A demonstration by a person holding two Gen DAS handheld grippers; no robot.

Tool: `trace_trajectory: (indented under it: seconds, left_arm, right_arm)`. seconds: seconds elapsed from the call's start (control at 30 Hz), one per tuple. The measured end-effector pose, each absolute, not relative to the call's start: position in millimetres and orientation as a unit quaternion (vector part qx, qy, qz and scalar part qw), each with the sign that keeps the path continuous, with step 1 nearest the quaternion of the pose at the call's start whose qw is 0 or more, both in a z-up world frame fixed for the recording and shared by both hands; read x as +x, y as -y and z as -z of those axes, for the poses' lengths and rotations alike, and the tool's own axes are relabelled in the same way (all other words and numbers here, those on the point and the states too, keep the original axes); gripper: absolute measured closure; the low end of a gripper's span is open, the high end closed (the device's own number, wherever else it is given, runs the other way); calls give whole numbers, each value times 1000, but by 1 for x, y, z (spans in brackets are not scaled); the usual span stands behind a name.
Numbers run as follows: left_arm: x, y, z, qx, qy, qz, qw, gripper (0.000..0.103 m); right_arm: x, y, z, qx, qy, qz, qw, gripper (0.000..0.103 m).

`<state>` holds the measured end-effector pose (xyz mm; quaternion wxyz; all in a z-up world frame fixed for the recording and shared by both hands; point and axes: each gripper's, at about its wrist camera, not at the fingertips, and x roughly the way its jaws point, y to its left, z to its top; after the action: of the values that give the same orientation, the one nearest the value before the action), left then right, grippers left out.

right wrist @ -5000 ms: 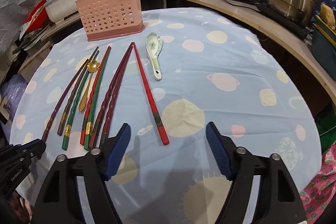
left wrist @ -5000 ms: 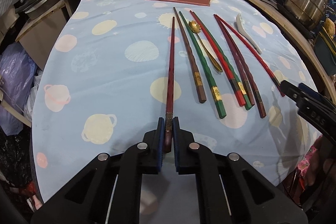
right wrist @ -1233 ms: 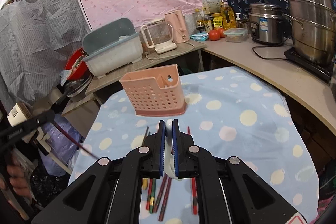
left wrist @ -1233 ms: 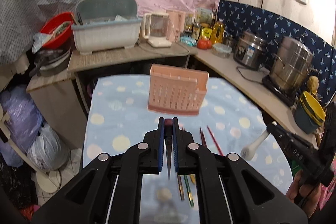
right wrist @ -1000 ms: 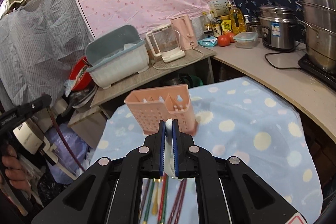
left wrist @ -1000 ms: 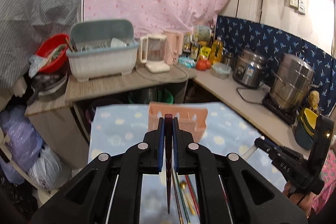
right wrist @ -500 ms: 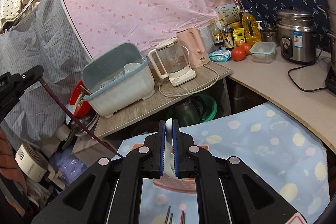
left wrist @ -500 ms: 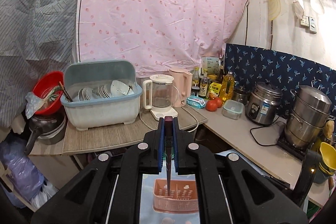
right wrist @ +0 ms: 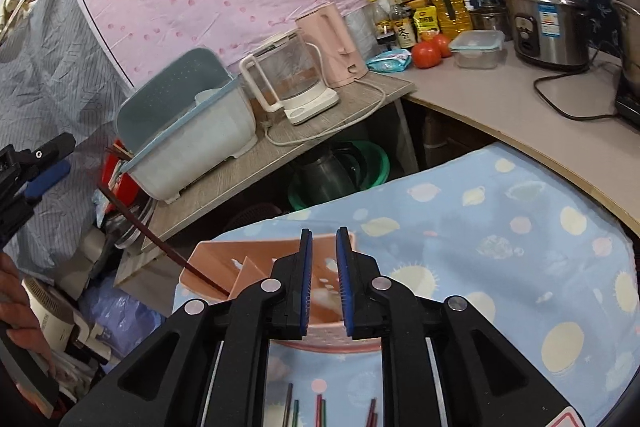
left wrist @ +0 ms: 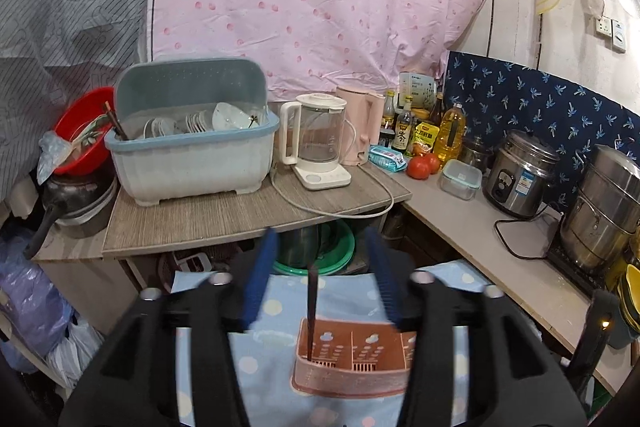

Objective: Organize utensils
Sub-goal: 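Open the left tool over the pink holder while right tool releases the spoon into it, then grasp the brown chopstick with left tool while right tool grasps the red chopstick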

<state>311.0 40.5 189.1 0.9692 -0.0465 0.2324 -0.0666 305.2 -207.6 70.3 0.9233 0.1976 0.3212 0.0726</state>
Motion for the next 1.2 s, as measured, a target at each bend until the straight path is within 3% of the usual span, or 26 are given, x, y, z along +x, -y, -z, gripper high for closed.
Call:
trace_trajectory:
  seconds: [0.33,0.83,1.2]
  left_arm:
    - [215,-49,-143,-47,-296,93,949,37]
    - [84,-26,7,-27,-429,87,899,37]
    - [55,-13,41,-8,-440,81,894,37]
  right_arm:
    - [196,221,-64,183,-319,-67,927,77]
    - [47,220,27,114,-400,-15,909,76]
    - [31,206,61,106,-423,-20,900,76]
